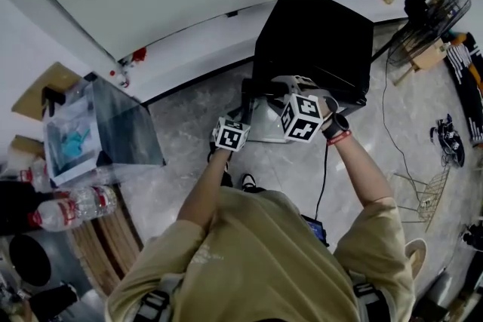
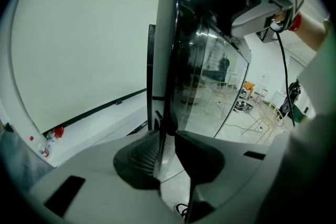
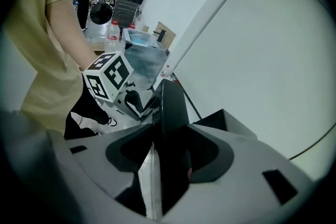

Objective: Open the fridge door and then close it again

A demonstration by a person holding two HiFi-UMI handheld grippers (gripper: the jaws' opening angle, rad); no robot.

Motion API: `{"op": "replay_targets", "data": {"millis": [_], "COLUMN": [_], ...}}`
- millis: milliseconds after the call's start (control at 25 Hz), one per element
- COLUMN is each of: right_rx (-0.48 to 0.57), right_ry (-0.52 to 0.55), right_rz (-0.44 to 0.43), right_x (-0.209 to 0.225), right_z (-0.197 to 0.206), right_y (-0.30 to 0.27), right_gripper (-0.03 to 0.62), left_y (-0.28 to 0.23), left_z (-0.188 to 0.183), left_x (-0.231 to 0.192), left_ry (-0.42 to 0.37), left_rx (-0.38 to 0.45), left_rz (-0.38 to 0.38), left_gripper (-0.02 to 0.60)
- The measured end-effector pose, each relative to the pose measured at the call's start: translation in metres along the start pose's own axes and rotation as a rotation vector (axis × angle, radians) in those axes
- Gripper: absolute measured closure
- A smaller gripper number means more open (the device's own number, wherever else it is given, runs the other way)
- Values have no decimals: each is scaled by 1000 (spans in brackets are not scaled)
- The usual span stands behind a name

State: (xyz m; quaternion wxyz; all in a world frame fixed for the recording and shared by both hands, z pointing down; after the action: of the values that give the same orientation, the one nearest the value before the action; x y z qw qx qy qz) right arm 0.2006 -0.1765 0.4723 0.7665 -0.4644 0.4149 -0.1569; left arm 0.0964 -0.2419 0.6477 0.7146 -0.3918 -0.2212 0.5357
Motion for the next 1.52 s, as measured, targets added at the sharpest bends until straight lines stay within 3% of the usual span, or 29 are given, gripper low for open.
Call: {"op": "replay_targets", "data": {"millis": [840, 1520], "right_rx": [-104, -191], "right_ry": [-168, -259], "right_rz": [67, 175], "right_x": [37, 60], "right_z": [0, 3], "right_y": [-26, -47], "right_gripper": [364, 360], "left_y": [-31, -59], "left_z": [-45, -79], "left_x": [-37, -59], "left_ry": [-95, -158], "left_rx": [-6, -11], "left_rz": [140, 189], "left_gripper": [494, 492]}}
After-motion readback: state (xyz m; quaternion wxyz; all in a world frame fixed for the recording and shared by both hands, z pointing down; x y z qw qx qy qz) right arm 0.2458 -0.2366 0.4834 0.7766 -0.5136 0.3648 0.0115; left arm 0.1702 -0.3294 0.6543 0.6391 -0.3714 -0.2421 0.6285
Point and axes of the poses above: the fingertips, and each gripper's own axes: y backward along the fingers, x to its right, z out of its underside, the point moved 8 cm from there along y, backward along the fingers, and after that the axes turned 13 degrees about -x, right-handed, at the moved point
